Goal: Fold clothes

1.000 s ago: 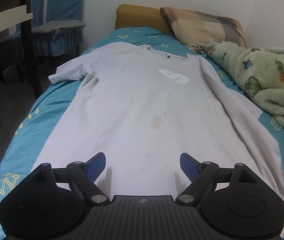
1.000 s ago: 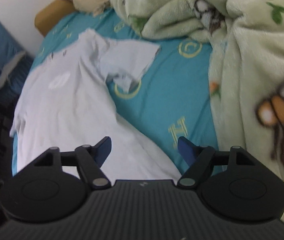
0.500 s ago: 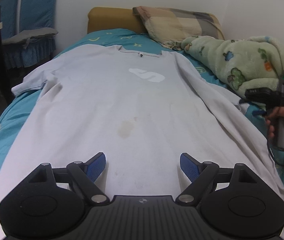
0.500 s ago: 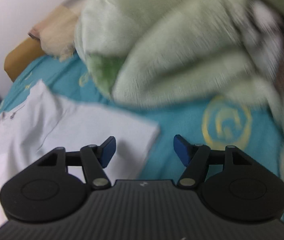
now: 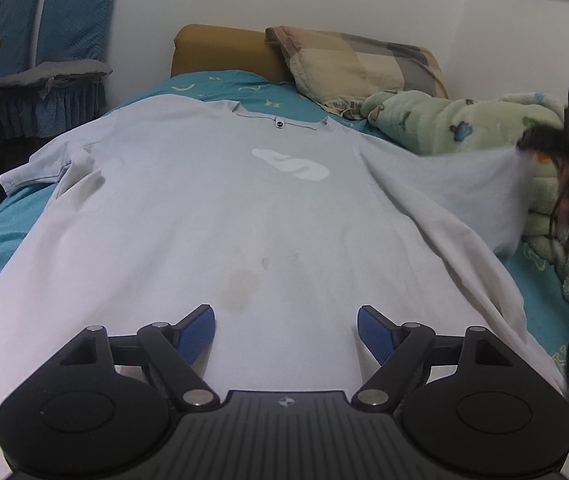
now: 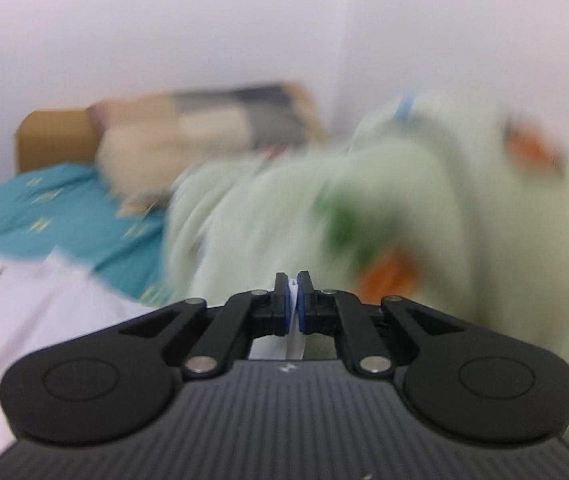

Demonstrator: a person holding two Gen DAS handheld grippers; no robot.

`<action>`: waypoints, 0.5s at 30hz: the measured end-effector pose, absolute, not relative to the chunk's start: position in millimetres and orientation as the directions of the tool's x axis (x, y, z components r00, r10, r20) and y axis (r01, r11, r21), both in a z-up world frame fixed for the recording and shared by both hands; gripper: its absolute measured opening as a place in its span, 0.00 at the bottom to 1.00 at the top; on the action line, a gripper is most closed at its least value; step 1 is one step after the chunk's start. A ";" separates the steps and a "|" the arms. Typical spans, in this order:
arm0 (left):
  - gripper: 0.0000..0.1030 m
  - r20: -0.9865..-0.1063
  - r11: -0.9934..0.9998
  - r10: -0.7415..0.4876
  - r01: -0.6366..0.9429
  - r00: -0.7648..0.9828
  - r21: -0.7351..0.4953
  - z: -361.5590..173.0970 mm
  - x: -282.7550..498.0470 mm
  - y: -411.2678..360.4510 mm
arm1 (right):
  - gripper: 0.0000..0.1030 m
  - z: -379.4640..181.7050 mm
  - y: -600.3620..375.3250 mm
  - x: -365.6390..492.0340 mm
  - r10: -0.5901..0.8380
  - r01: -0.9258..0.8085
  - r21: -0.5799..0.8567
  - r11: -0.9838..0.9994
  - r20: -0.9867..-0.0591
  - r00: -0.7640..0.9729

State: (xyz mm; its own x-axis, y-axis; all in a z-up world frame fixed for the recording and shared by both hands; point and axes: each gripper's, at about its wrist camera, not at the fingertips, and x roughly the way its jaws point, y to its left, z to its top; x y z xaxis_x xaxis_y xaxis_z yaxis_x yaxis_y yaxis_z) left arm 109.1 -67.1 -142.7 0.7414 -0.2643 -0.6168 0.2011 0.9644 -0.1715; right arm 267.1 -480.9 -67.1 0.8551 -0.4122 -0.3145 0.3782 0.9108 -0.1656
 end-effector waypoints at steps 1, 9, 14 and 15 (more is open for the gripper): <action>0.78 -0.617 0.965 -0.264 0.203 0.742 -0.168 -142.5 109.0 -67.3 | 0.07 -53.8 -487.5 275.4 -0.442 0.395 -0.206 0.895 -0.297 0.846; 0.78 -0.625 0.968 -0.251 0.205 0.739 -0.146 -145.0 113.2 -65.6 | 0.34 -31.8 -505.7 306.1 -0.480 0.429 -0.217 0.877 -0.343 0.808; 0.80 -0.627 0.972 -0.233 0.196 0.743 -0.129 -141.2 115.8 -63.4 | 0.82 -41.0 -493.5 268.1 -0.376 0.410 -0.007 0.912 -0.411 0.830; 0.80 -0.627 0.973 -0.230 0.192 0.744 -0.129 -139.7 115.9 -62.2 | 0.82 -43.0 -490.5 255.3 -0.352 0.410 0.046 0.911 -0.429 0.832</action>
